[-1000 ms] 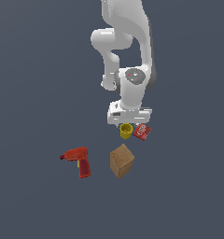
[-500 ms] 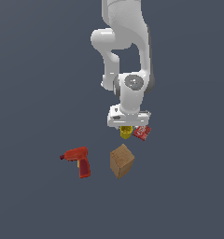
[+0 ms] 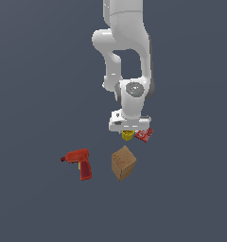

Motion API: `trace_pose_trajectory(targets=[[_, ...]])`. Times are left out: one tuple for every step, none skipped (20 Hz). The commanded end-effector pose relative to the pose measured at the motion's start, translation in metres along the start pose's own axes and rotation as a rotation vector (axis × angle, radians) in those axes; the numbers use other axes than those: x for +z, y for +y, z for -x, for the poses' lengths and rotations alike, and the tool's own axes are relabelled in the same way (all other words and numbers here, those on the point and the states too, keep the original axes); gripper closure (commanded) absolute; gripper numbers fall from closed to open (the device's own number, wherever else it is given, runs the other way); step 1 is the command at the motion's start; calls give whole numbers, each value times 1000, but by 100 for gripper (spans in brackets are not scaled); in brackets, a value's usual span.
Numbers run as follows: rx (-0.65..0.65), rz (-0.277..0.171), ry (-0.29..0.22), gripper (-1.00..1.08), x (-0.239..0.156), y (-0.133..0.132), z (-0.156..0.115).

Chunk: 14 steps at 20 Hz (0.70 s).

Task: Pick up a designated object from a clutter of objects.

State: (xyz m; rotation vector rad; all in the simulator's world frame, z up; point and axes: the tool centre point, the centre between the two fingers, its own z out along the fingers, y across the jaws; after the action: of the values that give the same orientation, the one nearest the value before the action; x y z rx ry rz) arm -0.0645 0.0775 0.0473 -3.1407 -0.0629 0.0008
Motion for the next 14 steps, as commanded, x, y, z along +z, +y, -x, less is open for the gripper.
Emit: trace_pose_trajectory(targets=[[0,0,0,108,1,0,0],[0,0,0,108,1,0,0],[0,0,0,108,1,0,0],[0,0,0,108,1,0,0],[0,0,0,108,1,0,0],[0,0,0,108,1,0,0],[0,0,0,108,1,0,0],[0,0,0,108,1,0,0],[0,0,0,108,1,0,0],[0,0,1,108,0,0,0],[0,0,1,108,0,0,0],[0,0,1,108,-1,-1,0],[0,0,1,108,-2,-1,-1],[0,0,1,108,-3,-2,-1]])
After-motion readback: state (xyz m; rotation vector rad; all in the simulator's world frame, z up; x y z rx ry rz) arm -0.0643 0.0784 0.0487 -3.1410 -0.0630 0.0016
